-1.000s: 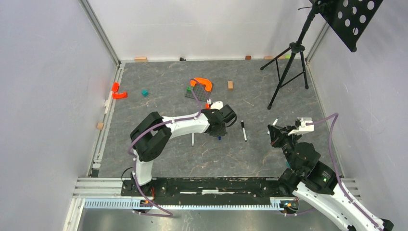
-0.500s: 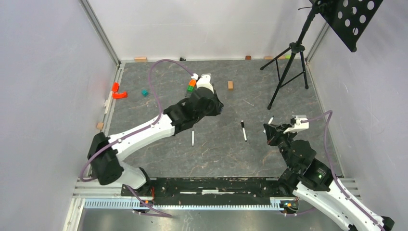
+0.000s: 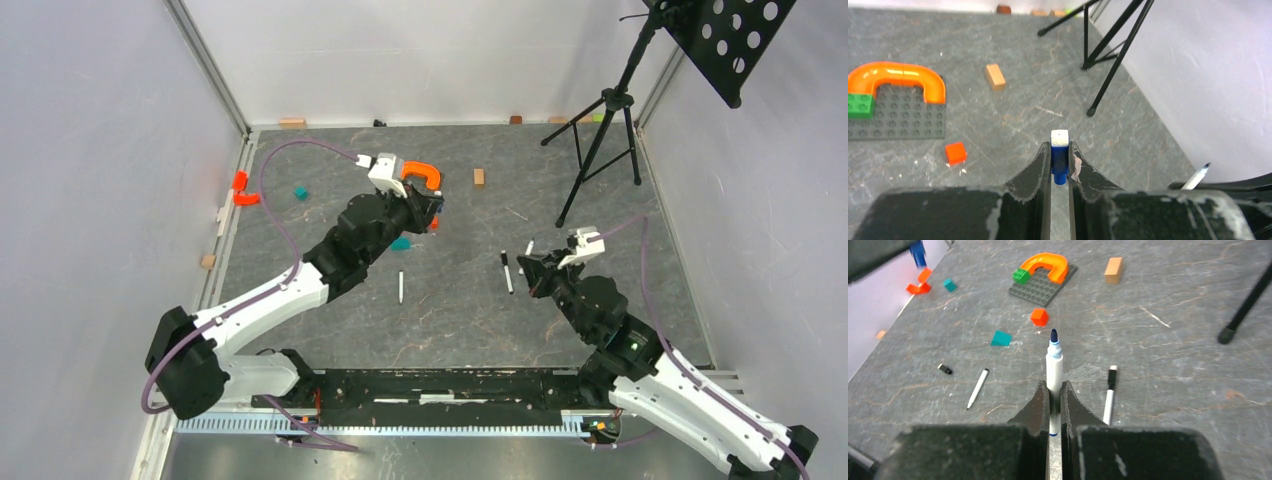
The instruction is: Insert the pens into the pen caps
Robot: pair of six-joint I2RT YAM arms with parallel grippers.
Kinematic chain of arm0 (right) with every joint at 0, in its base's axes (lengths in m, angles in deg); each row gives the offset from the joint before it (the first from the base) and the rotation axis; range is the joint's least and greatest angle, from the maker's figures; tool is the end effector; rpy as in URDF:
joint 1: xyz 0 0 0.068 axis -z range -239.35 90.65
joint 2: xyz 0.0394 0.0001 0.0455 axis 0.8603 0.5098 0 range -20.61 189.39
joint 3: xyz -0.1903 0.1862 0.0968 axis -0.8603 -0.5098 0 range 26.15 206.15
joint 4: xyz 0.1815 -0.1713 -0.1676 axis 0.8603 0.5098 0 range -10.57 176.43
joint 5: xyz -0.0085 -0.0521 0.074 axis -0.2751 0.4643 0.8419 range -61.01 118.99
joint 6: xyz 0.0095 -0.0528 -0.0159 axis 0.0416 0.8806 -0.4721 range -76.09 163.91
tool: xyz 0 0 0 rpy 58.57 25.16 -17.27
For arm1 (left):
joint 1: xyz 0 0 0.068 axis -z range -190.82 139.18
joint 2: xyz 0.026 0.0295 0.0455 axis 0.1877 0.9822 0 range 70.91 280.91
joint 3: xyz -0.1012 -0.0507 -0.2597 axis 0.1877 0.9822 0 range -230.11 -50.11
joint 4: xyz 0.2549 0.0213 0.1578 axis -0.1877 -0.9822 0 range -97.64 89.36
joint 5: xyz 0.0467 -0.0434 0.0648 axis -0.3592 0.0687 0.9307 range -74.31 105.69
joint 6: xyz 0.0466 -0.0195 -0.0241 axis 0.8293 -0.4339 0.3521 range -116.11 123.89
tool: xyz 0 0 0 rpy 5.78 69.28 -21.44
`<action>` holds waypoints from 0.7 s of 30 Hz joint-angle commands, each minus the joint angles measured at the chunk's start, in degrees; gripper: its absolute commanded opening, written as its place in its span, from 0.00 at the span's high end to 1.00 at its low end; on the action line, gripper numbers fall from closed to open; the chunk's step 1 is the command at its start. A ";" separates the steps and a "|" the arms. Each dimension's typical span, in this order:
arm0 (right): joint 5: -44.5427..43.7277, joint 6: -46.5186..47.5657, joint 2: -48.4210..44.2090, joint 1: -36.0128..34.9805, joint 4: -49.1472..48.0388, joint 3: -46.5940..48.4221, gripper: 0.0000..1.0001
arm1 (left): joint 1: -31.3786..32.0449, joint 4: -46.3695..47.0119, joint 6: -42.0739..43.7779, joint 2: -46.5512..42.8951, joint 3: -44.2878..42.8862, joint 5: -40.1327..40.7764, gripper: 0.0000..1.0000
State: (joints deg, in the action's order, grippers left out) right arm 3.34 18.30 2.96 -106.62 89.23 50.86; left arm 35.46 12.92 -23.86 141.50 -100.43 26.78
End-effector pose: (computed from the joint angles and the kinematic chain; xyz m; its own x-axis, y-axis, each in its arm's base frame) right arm 0.1214 0.1069 0.2726 -0.2529 0.3004 -0.9197 -0.2910 0.8830 0.3684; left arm 0.2329 -0.2328 0.3168 -0.3402 -0.3053 -0.8894 0.4733 0.7617 -0.4425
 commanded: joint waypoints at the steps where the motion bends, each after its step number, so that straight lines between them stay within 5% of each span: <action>1: 6.73 1.25 4.70 -0.35 -9.29 -0.57 1.00 | -1.68 7.64 3.13 -3.10 -1.86 -6.56 0.98; 9: 13.43 4.63 12.32 -0.33 -17.30 0.17 1.00 | -6.68 11.96 -3.26 -6.67 0.19 -20.42 0.98; 21: 33.09 5.26 16.67 -0.32 -32.02 -1.79 1.00 | -13.00 31.12 -19.07 -5.82 4.72 -38.59 0.98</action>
State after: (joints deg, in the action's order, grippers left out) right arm 27.30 23.00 17.36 -106.62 64.99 48.02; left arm 23.70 33.60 -35.64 134.90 -95.60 -2.81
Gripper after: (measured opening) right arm 0.041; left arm 0.191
